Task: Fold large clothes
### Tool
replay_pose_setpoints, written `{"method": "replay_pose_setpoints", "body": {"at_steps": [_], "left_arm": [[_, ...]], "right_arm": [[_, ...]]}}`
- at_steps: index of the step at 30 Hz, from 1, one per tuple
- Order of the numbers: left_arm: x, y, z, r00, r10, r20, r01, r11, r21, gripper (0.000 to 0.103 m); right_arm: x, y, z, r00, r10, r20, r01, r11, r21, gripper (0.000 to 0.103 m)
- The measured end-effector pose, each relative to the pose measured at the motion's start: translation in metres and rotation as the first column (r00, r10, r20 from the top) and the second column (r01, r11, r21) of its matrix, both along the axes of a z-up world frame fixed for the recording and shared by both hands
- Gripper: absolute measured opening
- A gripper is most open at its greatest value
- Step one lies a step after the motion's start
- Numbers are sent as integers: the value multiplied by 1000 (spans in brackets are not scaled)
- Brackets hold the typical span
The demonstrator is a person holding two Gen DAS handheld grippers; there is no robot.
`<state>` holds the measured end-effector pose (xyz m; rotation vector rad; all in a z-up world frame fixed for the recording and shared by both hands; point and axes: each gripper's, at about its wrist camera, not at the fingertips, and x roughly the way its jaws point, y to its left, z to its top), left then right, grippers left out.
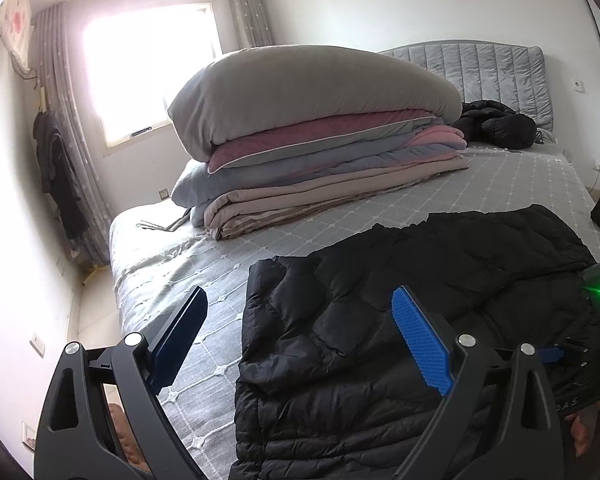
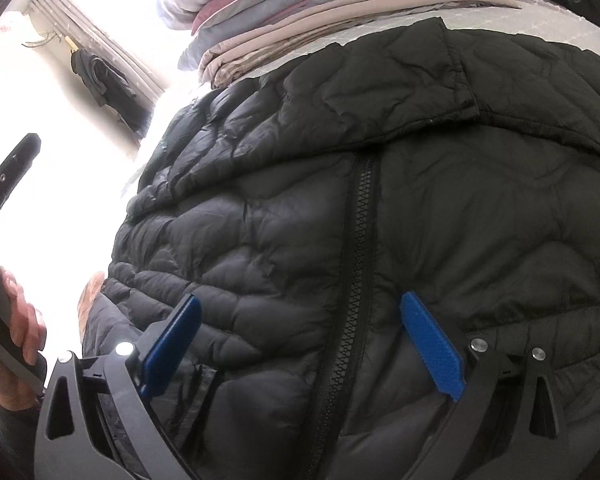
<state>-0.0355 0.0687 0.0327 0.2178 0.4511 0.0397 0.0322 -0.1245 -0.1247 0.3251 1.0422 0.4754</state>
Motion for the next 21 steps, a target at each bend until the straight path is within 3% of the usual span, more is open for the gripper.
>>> {"method": "replay_pose_setpoints", "body": {"at_steps": [12, 17, 21], "left_arm": [[8, 4, -8, 999, -4, -35, 3, 1000, -13, 90], [9, 23, -12, 995, -3, -96, -8, 994, -111, 90], [-24, 56, -23, 983, -18, -182, -38, 954, -297, 90]], "right_arm": [[-2, 4, -3, 1000, 14, 22, -13, 999, -48, 97], [-2, 2, -5, 999, 17, 32, -16, 999, -34, 97], [2, -25, 2, 999, 7, -47, -1, 993, 119, 97]]}}
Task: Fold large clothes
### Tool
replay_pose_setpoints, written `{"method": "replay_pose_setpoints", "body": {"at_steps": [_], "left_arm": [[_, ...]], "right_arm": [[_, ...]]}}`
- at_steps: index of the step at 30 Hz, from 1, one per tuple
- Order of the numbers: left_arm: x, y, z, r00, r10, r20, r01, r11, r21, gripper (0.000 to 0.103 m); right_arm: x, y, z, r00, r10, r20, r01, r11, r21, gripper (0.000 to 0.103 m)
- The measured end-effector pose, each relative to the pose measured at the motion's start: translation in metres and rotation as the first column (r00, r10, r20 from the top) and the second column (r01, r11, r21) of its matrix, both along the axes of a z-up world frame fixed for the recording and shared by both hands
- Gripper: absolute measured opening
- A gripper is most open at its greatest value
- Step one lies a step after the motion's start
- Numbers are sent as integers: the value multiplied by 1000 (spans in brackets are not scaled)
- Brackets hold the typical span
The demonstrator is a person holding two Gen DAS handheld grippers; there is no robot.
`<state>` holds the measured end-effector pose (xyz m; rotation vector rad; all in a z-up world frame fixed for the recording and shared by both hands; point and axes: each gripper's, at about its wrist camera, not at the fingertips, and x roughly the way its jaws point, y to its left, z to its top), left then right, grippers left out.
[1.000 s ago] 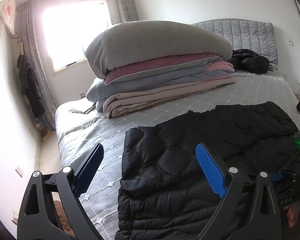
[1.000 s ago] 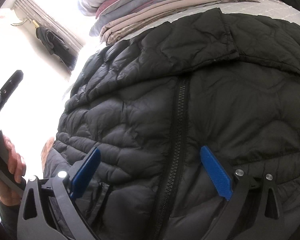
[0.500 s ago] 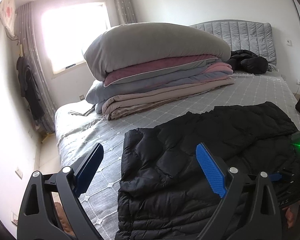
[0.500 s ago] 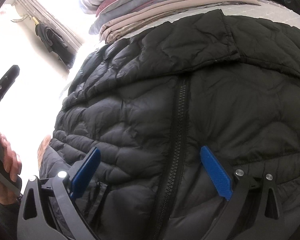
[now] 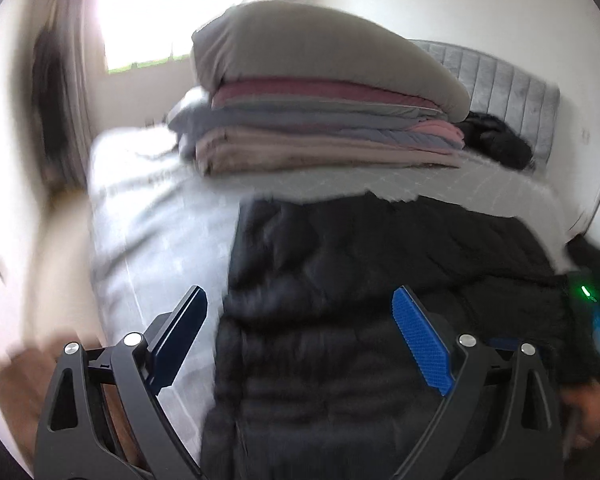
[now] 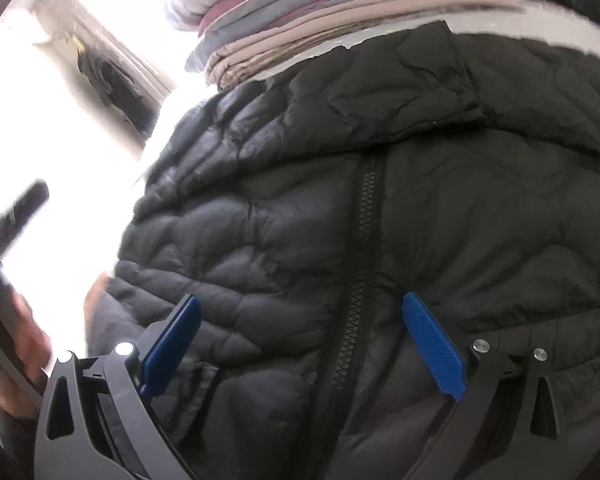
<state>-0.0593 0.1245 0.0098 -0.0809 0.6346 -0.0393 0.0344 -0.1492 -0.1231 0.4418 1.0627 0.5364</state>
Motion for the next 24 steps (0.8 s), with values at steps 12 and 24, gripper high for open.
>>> {"method": "replay_pose_setpoints", "body": {"at_steps": [12, 24], "left_arm": [[-95, 87, -8, 979, -93, -183, 34, 952, -303, 90], [-128, 123, -94, 876, -43, -480, -199, 875, -442, 90]], "right_arm": [[-90, -225, 108, 965, -254, 69, 236, 952, 197, 97], [-146, -355, 4, 928, -220, -301, 266, 956, 121, 97]]}}
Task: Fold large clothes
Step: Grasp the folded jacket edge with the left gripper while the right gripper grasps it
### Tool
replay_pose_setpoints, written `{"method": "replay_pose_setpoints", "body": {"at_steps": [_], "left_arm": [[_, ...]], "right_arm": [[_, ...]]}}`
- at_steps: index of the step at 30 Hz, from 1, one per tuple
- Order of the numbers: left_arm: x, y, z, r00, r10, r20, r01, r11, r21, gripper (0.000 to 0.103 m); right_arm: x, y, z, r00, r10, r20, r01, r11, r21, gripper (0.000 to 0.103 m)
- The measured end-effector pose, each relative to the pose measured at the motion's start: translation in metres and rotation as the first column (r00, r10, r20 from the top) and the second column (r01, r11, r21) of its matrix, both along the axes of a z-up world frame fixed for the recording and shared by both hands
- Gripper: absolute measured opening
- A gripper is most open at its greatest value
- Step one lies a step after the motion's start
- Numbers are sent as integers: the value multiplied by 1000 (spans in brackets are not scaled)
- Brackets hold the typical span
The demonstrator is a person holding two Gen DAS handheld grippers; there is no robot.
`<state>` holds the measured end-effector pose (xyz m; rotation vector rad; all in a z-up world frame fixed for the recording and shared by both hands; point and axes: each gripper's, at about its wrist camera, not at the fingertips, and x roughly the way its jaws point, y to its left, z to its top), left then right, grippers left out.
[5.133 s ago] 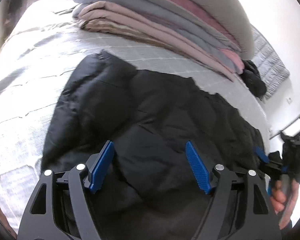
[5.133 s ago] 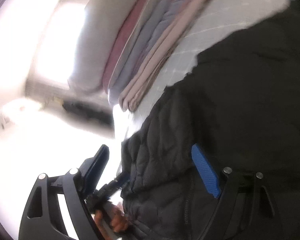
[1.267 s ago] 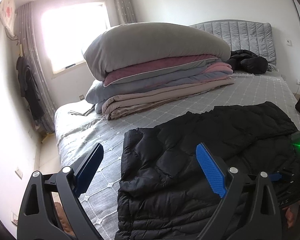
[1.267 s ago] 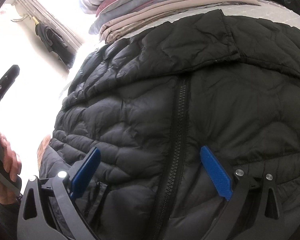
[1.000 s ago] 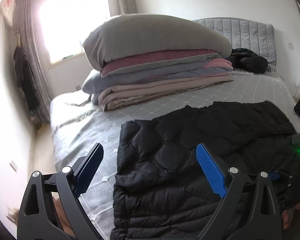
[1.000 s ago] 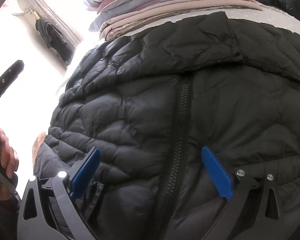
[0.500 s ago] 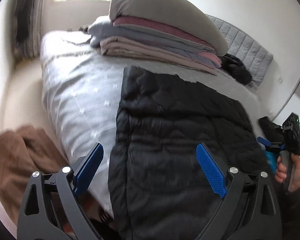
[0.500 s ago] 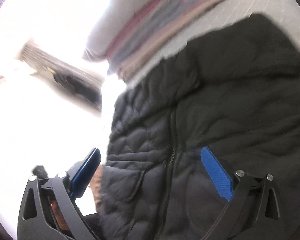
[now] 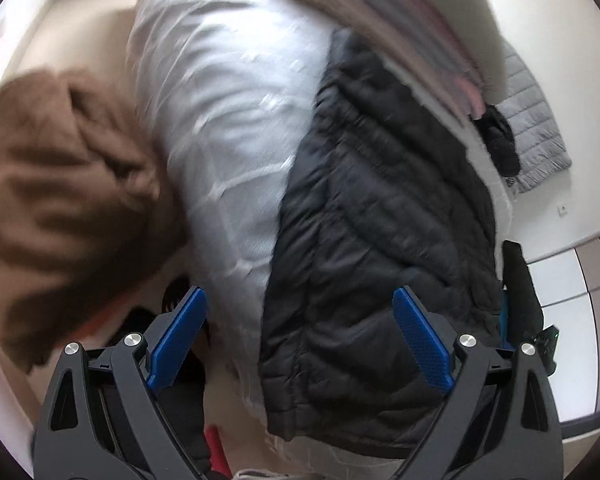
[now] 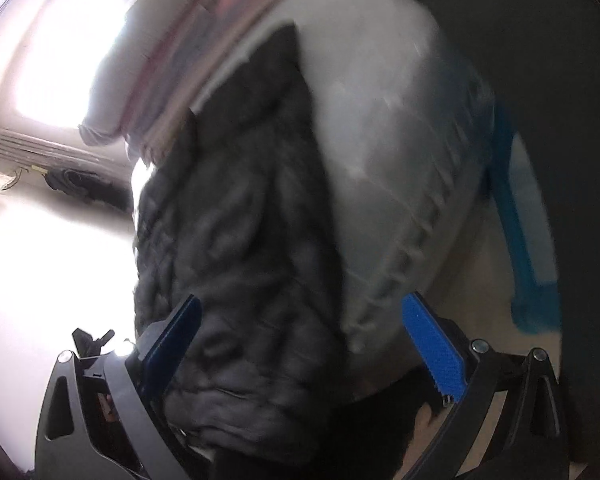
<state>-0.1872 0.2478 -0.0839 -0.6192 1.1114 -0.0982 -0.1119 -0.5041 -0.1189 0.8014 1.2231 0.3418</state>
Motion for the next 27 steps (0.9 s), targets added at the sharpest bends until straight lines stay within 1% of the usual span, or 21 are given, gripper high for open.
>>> {"method": "replay_pose_setpoints", "body": {"at_steps": [1, 3, 5, 7, 9, 10, 12, 13, 14, 15, 16, 17, 19, 20, 21, 22, 23, 25, 27], "left_arm": [[-2, 0, -7, 1000, 9, -16, -9, 1000, -13, 90], [-7, -1, -20, 999, 21, -47, -24, 999, -49, 90], [-14, -4, -31, 997, 19, -68, -25, 997, -78, 90], [-23, -6, -43, 995, 26, -92, -36, 993, -115, 90], [-30, -7, -52, 995, 30, -97, -46, 986, -163, 90], [-32, -7, -55, 995, 34, -98, -52, 981, -188, 90], [-38, -9, -64, 994, 32, -104, -58, 965, -258, 90], [-40, -11, -70, 994, 27, -109, -58, 954, -293, 90], [-42, -14, -75, 993, 21, -115, -57, 946, -318, 90], [-42, -17, -79, 992, 13, -124, -54, 943, -329, 90], [-42, -20, -83, 991, 6, -132, -51, 941, -335, 90], [-42, -24, -86, 991, 0, -135, -46, 940, -339, 90], [-39, -35, -90, 991, -26, -130, -21, 937, -349, 90], [-39, -41, -89, 993, -39, -109, -2, 937, -349, 85], [-43, -45, -86, 995, -52, -86, 19, 938, -347, 74], [-42, -50, -84, 995, -69, -70, 41, 938, -345, 50], [-42, -54, -82, 995, -80, -61, 53, 934, -354, 31], [-45, -56, -72, 998, -61, -31, 45, 923, -381, 13], [-47, -59, -57, 999, -49, 16, 51, 926, -374, 9]], "right_arm": [[-1, -1, -11, 1000, 12, -17, -11, 1000, 29, 97], [4, 0, -32, 998, 50, -42, -45, 992, 119, 97], [-1, 9, -42, 996, 79, -39, -71, 980, 184, 97], [-2, 15, -50, 993, 118, -24, -108, 961, 256, 97], [-5, 23, -58, 988, 152, -25, -138, 944, 299, 96], [-6, 27, -62, 985, 168, -28, -150, 936, 318, 93], [-7, 37, -67, 976, 213, -30, -193, 926, 324, 81], [-8, 38, -67, 974, 225, -30, -203, 924, 326, 59], [-9, 42, -69, 972, 233, -30, -210, 919, 333, 47], [-10, 46, -68, 969, 246, -20, -226, 915, 333, 41], [-10, 50, -66, 966, 258, -11, -240, 915, 324, 30], [-10, 53, -64, 966, 260, -1, -248, 920, 305, 26], [-12, 53, -56, 968, 249, 25, -245, 924, 295, 19], [-13, 55, -50, 970, 241, 40, -242, 927, 287, 16], [-14, 56, -41, 970, 236, 65, -245, 929, 279, 15], [-17, 57, -32, 969, 232, 81, -246, 930, 275, 14], [-18, 58, -24, 969, 226, 100, -245, 931, 271, 13], [-20, 59, -10, 968, 211, 138, -242, 932, 269, 12], [-22, 64, 5, 965, 197, 175, -240, 931, 274, 11]]}}
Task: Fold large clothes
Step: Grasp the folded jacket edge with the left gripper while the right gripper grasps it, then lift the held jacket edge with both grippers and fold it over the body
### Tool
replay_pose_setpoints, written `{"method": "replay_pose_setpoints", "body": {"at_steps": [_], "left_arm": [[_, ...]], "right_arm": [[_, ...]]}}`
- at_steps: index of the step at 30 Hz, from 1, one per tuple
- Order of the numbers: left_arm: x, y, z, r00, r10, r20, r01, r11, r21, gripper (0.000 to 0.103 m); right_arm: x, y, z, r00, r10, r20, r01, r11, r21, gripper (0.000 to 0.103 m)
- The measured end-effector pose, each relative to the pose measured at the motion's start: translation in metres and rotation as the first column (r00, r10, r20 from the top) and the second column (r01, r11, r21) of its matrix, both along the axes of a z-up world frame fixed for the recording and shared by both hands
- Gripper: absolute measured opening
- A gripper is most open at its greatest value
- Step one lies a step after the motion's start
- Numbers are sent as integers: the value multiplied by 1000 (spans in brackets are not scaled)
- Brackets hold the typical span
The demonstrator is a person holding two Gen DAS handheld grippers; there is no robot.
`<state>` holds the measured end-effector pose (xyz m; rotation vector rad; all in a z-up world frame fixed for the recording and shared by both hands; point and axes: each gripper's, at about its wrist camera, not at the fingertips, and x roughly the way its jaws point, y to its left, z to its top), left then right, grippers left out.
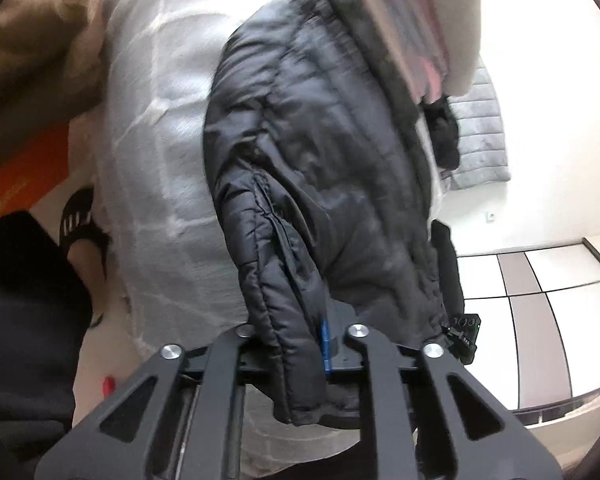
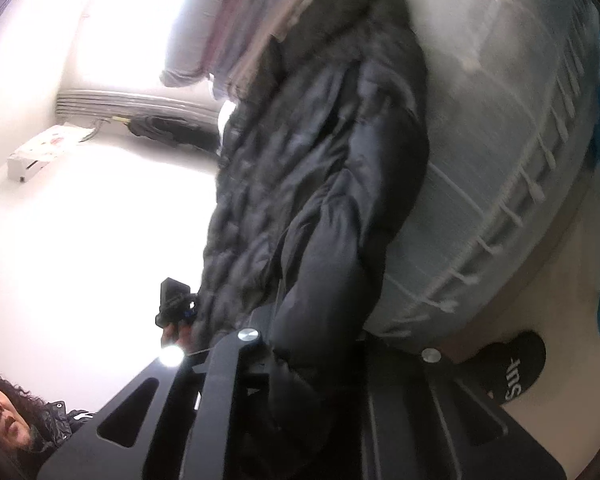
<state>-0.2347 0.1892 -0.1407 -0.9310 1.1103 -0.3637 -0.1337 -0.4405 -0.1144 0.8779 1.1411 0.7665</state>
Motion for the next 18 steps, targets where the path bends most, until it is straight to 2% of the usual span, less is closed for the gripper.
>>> {"method": "replay_pose_setpoints", "body": {"at_steps": [6, 14, 16, 18], "left_arm": [[-1, 3, 57, 992, 9, 122, -4, 999, -41, 6], [-23, -18, 128, 965, -91, 246, 105, 993, -47, 6], [-31, -21, 135, 960, -131, 248, 143, 989, -29, 6], [-35, -20, 126, 963, -164, 213, 163, 986, 21, 7]], "right_arm": [[-1, 9, 38, 996, -21, 90, 17, 998, 53, 10], [-33, 27, 99, 982, 24, 186, -34, 998, 55, 10], [-43, 29, 102, 982, 45, 181, -49, 999, 20, 10], [-50, 26, 90, 989, 54, 135, -50, 998, -30, 10]]}}
